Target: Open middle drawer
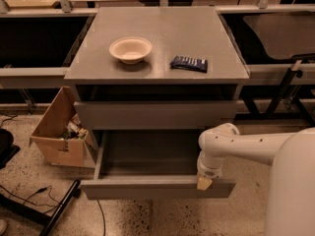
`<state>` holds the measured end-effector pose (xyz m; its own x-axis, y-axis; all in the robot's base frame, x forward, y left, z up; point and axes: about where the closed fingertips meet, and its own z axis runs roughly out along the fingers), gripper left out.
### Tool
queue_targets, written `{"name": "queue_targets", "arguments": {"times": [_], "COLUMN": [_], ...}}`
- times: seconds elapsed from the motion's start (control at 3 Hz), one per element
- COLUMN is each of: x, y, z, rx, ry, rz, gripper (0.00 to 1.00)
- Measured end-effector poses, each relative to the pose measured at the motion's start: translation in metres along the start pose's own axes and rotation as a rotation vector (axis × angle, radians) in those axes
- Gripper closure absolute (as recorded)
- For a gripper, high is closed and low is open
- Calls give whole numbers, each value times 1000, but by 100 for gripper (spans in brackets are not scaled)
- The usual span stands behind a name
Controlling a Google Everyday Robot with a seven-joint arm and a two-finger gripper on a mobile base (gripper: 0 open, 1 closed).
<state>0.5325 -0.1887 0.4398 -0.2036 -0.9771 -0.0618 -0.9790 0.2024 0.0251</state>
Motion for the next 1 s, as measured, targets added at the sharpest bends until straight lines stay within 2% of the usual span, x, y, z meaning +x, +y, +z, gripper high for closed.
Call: {"name": "queue_targets", "arguments": {"times": [0.33, 1.0], "x": [0, 0], "y": [0, 0], "z": [0, 0], "rx": [0, 0], "ry": [0, 0], "rz": [0, 0], "gripper": [50, 4]}}
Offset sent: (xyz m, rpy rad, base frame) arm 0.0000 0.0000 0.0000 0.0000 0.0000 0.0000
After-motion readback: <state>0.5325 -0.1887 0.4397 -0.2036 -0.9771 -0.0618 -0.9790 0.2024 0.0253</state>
